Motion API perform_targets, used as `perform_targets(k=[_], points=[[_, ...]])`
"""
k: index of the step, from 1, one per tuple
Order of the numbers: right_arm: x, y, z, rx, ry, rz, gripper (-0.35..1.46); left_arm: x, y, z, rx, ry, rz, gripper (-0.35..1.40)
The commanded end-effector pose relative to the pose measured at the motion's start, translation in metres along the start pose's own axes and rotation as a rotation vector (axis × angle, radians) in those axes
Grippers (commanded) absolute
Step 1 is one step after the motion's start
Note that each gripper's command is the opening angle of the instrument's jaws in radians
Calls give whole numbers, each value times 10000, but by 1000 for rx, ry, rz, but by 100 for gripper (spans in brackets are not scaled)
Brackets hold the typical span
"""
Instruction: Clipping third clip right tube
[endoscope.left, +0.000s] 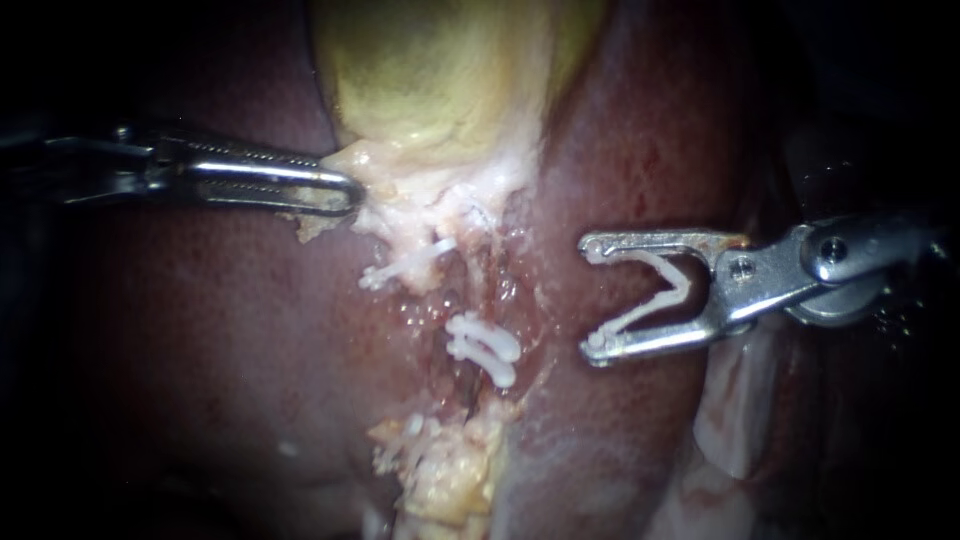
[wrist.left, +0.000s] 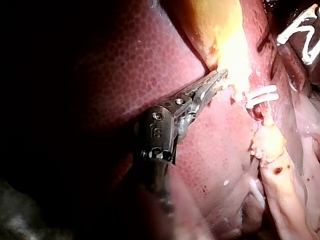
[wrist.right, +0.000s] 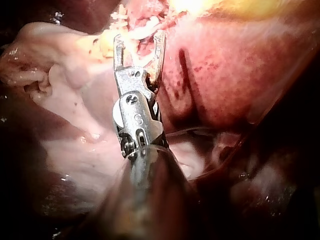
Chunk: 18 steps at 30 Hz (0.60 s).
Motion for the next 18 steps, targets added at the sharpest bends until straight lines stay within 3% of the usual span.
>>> perform_targets(k=[1, 4, 8, 12, 18], points=[[0, 0, 0, 3, 1, 0, 50, 1, 2, -2, -1, 0, 0, -35], [0, 0, 0, 3, 1, 0, 50, 9, 6, -12, -7, -2, -4, -35], [1, -1, 1, 5, 1, 0, 50, 29, 14, -41, -5, -1, -22, -35], [2, 0, 6, 18, 3, 1, 50, 51, 22, -67, 1, 32, -7, -35], [3, 0, 22, 64, 11, 48, 49, 57, 27, -73, 5, 39, 0, -35]])
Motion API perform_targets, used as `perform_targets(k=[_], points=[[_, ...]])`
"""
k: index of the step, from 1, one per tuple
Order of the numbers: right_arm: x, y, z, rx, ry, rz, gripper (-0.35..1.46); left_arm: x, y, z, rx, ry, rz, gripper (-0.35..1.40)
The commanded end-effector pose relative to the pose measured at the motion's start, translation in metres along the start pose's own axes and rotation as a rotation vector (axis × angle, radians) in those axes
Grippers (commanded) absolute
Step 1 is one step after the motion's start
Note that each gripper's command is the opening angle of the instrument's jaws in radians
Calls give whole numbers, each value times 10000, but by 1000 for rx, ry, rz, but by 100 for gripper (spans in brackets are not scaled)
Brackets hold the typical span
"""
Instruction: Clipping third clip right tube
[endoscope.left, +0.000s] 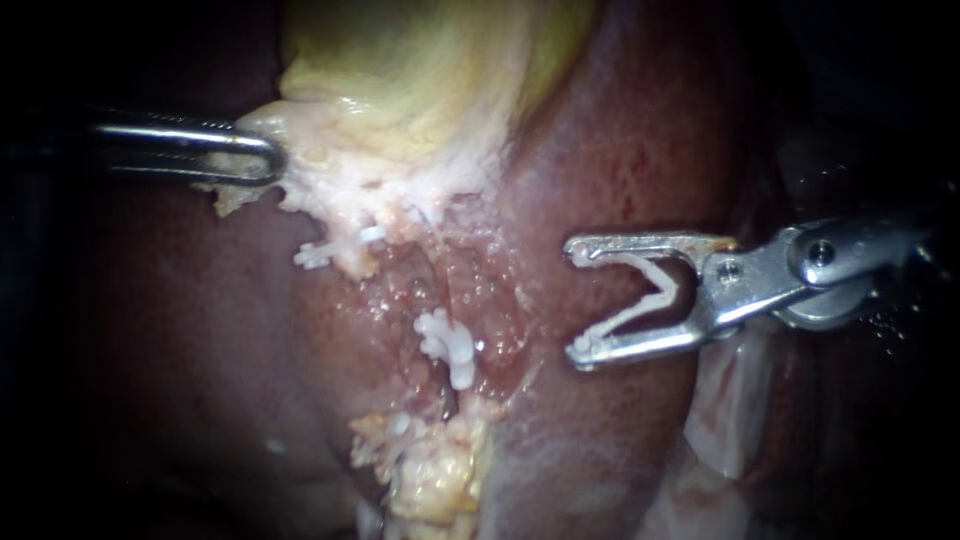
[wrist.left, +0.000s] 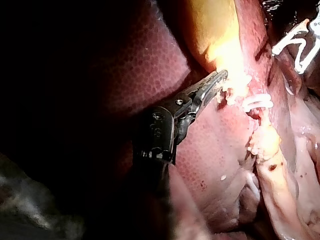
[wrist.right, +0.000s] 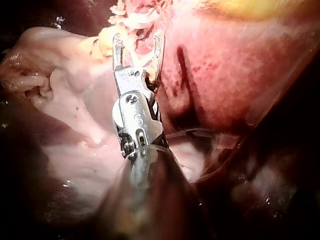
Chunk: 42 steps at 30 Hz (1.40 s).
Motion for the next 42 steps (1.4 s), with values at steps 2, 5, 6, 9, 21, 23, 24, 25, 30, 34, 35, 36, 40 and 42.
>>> perform_targets(k=[2, 5, 6, 9, 21, 23, 24, 25, 30, 34, 35, 36, 40, 42], points=[[-1, 2, 9, 1, -1, 36, 49, -2, 1, 1, 2, 2, 2, -35], [-6, 8, 29, -2, 8, 98, 49, -2, 1, 1, 2, 2, 2, -35], [-8, 11, 34, 1, 11, 121, 49, -2, 1, 1, 2, 2, 2, -35], [-17, 21, 53, 13, 41, 182, 49, -2, 1, 1, 2, 2, 2, -35], [-31, 55, 96, 56, 157, 298, 48, -2, 1, 2, 3, 2, 2, -35], [-29, 54, 99, 60, 181, 304, 48, -2, 1, 2, 3, 2, 2, -35], [-28, 54, 101, 60, 187, 304, 48, -2, 1, 2, 3, 2, 2, -35], [-27, 53, 103, 60, 193, 310, 48, -2, 1, 2, 3, 2, 2, -35], [-23, 52, 111, 72, 216, 325, 48, -2, 1, 2, 3, 2, 2, -35], [-21, 53, 114, 102, 240, 341, 47, -2, 0, 2, 2, 2, 3, -35], [-20, 53, 115, 111, 243, 345, 47, -2, 0, 2, 2, 2, 3, -35], [-20, 53, 116, 118, 248, 349, 47, -3, -1, 2, 2, 2, 3, -35], [-17, 54, 123, 139, 264, 356, 47, -3, -2, 2, 2, 2, 3, -35], [-15, 55, 128, 145, 266, 361, 46, -3, -2, 3, 2, 2, 3, -35]])
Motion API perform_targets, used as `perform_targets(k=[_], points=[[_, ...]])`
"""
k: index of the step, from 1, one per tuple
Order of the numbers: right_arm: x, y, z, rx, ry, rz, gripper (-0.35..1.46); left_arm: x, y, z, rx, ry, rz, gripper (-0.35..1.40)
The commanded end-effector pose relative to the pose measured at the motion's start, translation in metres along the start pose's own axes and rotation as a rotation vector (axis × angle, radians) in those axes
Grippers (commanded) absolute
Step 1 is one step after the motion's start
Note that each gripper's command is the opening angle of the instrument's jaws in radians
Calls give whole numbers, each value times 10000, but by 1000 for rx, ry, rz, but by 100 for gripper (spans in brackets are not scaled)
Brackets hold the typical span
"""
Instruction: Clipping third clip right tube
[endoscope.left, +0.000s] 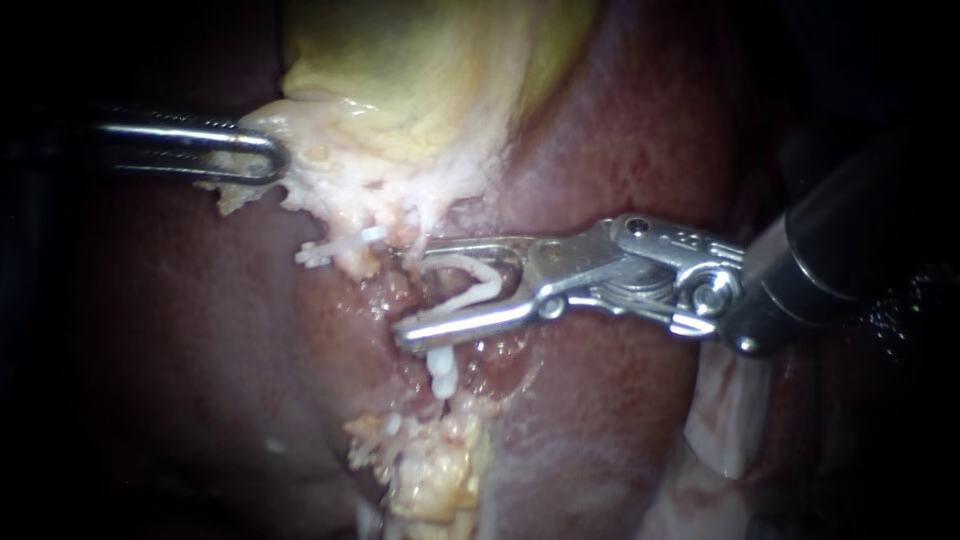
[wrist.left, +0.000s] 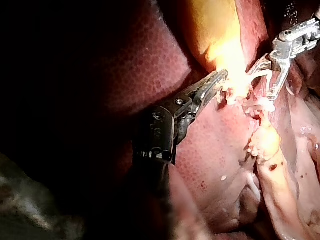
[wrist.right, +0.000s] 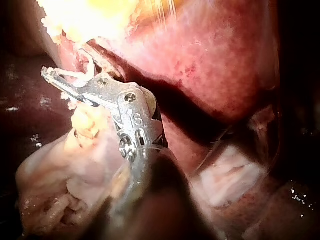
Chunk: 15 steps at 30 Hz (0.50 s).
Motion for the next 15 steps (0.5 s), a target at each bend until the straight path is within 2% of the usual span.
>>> perform_targets(k=[1, 15], points=[[0, 0, 2, 2, 1, 5, 46, 0, 0, 0, -1, 0, 0, -35], [3, 5, 16, 12, 23, 39, 45, 0, -2, 0, -1, 0, 0, -35]])
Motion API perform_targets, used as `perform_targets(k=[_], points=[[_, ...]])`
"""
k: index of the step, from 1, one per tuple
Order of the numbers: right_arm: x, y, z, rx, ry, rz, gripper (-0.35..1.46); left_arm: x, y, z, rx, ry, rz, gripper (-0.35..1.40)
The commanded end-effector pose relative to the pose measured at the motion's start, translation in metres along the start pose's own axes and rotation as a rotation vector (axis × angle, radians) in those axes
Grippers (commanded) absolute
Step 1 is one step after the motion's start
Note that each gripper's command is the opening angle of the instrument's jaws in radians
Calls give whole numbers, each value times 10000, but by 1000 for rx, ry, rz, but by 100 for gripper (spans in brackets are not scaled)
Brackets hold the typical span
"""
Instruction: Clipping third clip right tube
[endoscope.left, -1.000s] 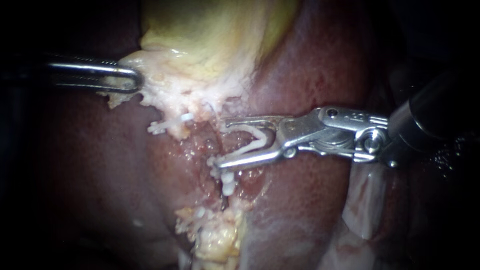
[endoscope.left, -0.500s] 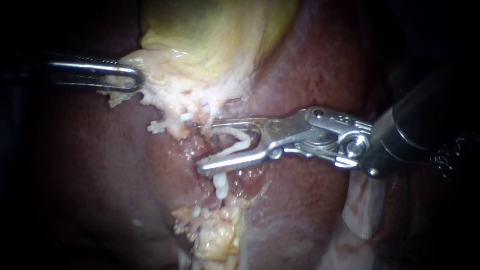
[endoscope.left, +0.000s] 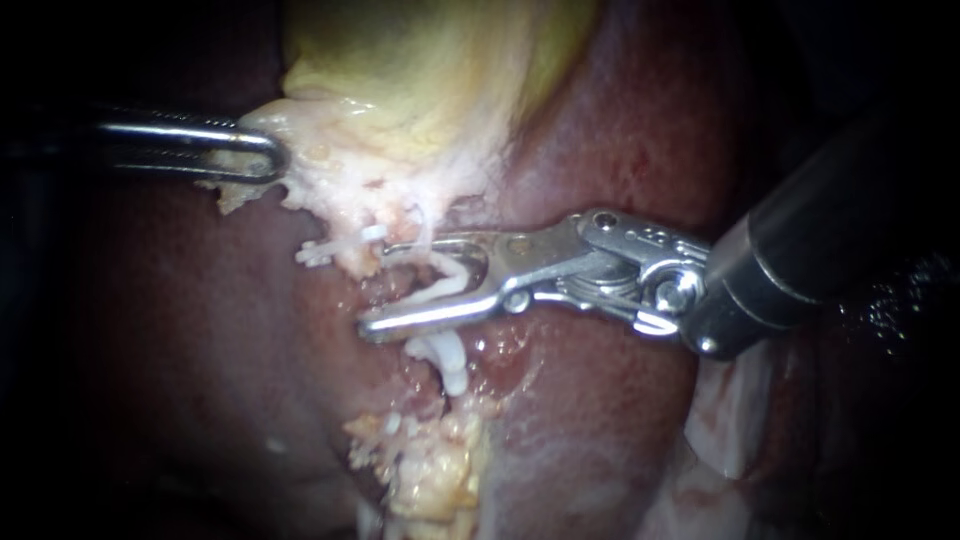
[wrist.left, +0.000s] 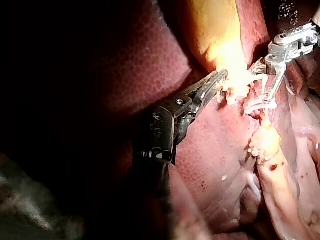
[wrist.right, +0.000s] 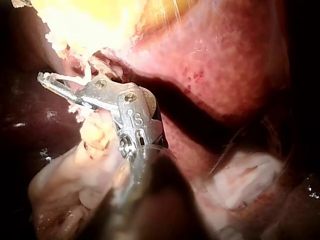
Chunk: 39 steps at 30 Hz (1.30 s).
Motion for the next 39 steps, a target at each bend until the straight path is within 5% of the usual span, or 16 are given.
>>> perform_targets(k=[1, 16, 21, 31, 39], points=[[1, -2, -1, 4, -1, 2, 45, 0, -1, 0, 0, 0, 0, -35], [40, -44, -12, 77, 31, 28, 40, -2, -7, -3, 2, 0, 0, -35], [41, -45, -13, 100, 22, 81, 27, -2, -7, -3, 2, 0, 0, -35], [43, -46, -15, 101, 18, 194, -35, -2, -7, -3, 2, 0, 0, -35], [41, -51, -16, 80, 17, 205, -35, -2, -7, -3, 2, 0, 0, -35]])
